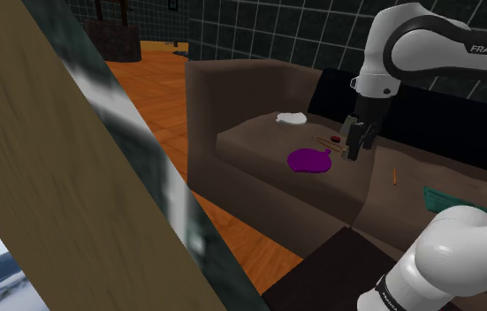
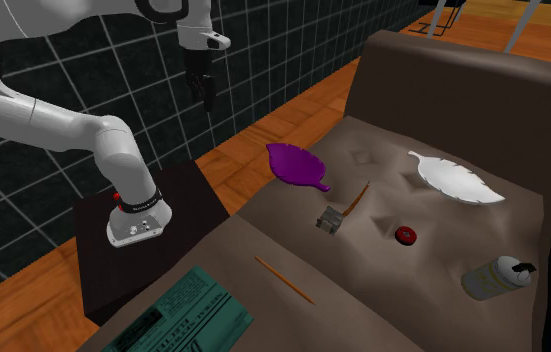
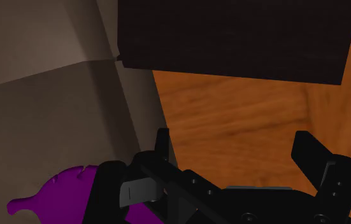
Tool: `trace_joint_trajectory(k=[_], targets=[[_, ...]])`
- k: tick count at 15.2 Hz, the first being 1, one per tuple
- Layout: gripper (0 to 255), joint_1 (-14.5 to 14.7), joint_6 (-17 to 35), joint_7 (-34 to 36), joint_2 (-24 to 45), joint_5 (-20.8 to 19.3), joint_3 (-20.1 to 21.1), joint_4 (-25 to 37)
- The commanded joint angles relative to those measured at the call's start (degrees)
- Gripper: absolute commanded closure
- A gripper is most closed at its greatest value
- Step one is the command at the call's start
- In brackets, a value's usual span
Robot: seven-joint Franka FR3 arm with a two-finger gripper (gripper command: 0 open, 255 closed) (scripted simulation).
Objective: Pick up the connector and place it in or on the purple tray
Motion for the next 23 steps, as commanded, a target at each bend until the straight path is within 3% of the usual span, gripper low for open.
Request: trace_joint_trajectory(k=[1, 13, 18, 23], targets=[[0, 0.0, 0.0, 0.0, 0.0, 0.0, 0.0, 0.0], [0, -3.18, 14.13, -16.58, 15.86, -7.78, -14.85, 4.56], [0, -3.51, 19.39, -23.82, 25.2, -7.66, -20.48, 9.72], [0, -3.72, 23.59, -31.88, 35.88, -4.74, -25.48, 16.72]])
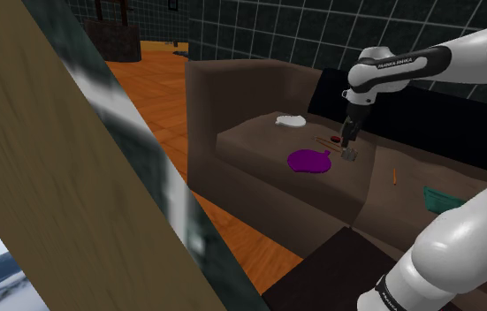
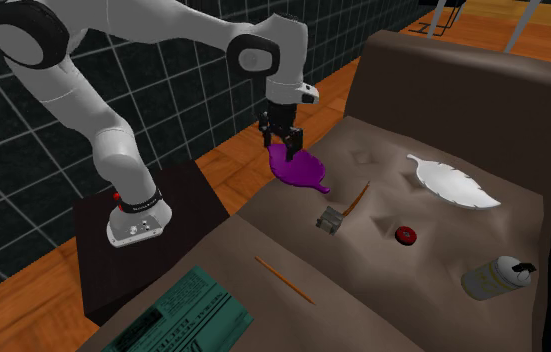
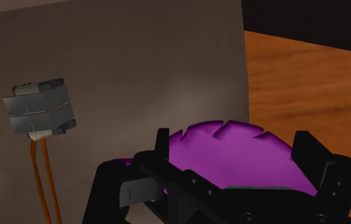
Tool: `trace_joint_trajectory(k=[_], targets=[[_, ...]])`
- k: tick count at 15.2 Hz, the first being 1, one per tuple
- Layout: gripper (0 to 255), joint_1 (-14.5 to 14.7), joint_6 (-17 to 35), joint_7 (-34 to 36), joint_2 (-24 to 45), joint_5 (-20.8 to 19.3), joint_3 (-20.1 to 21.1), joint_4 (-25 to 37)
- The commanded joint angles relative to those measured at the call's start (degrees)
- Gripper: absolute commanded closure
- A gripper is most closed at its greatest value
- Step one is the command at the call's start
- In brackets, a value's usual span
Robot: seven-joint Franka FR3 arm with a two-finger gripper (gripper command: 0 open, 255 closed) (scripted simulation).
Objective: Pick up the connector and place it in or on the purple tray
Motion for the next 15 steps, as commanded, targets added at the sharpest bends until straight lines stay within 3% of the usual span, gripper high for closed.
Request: trace_joint_trajectory(k=[1, 8, 15], targets=[[0, -0.13, 1.93, -3.47, 4.85, 1.78, -1.88, 2.98], [0, -3.23, 4.02, -15.93, 22.1, 11.04, -5.43, 16.8], [0, -10.95, 0.85, -25.6, 40.26, 20.44, -4.07, 36.13]])
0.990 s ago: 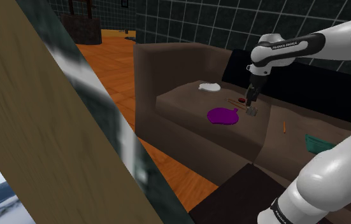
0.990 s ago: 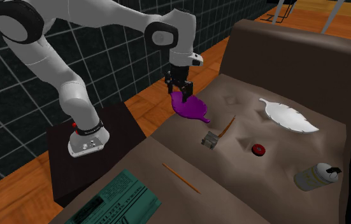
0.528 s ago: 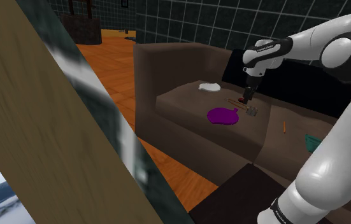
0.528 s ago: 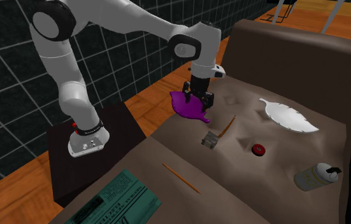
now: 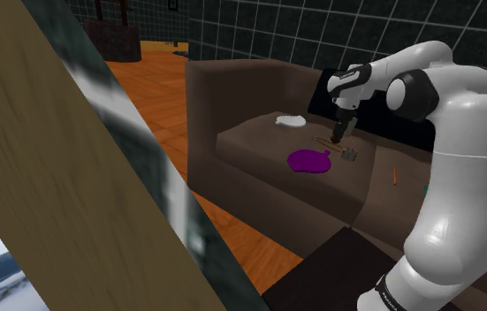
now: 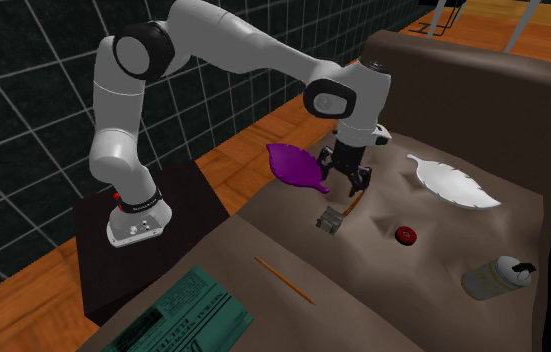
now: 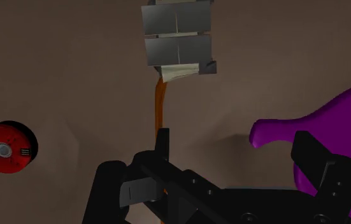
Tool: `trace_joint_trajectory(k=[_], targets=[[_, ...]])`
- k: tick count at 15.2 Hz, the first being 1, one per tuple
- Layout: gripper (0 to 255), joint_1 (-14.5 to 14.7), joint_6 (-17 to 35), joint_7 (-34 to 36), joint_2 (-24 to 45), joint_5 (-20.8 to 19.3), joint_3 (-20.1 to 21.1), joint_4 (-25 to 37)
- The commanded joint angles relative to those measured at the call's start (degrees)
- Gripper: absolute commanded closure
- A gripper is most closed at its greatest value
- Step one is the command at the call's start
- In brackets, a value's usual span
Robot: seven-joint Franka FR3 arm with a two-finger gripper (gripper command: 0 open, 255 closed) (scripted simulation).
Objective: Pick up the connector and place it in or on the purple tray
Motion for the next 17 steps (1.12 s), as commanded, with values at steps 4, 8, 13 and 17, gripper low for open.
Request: trace_joint_trajectory(k=[4, 8, 13, 17], targets=[[0, -6.66, -4.78, -4.46, 12.68, 4.87, 2.06, 16.76], [0, -6.49, -1.95, -4.72, 13.09, 5.13, 2.25, 14.26], [0, -6.41, 0.48, -4.97, 13.63, 5.44, 2.44, 12.31], [0, -6.41, 0.47, -4.97, 13.64, 5.44, 2.44, 12.32]])
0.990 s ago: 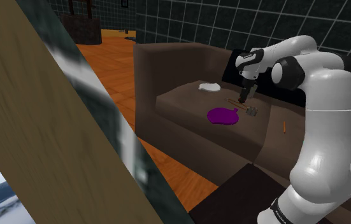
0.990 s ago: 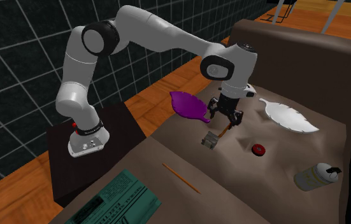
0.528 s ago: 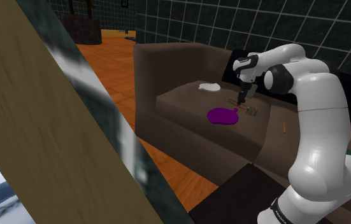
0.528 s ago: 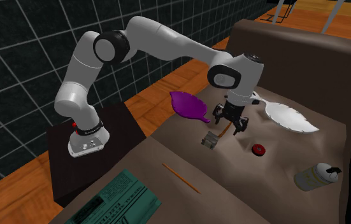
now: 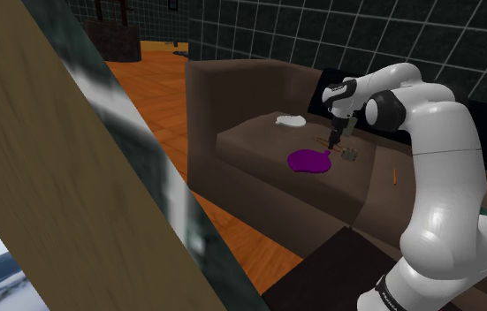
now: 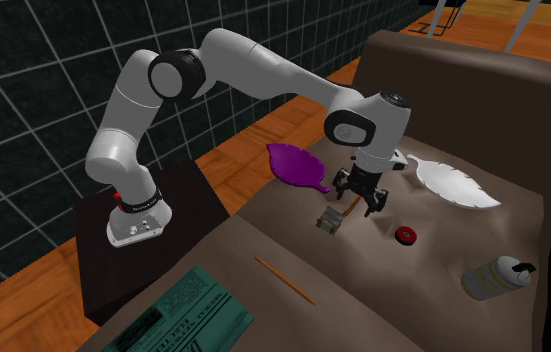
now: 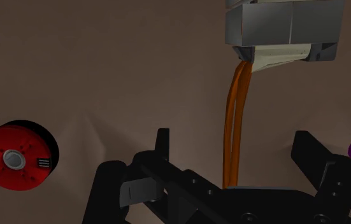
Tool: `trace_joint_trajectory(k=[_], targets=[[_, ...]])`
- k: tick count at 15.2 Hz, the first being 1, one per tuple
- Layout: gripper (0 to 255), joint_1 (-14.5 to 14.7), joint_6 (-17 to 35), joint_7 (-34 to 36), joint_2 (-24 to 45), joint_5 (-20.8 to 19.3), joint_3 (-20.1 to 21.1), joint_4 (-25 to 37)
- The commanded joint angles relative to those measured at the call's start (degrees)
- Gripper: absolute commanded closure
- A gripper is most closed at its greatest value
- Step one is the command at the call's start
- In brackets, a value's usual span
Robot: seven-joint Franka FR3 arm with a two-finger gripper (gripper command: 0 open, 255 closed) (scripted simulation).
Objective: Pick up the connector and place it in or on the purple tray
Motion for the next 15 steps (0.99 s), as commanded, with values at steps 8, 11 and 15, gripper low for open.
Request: trace_joint_trajectory(k=[8, 11, 15], targets=[[255, 0.0, 0.03, 0.0, 0.0, 0.0, 0.0, -0.03], [255, 0.0, 0.03, 0.0, 0.0, 0.0, 0.0, -0.03], [255, 0.0, -1.82, 0.14, -0.74, -0.33, -0.22, 1.14]])
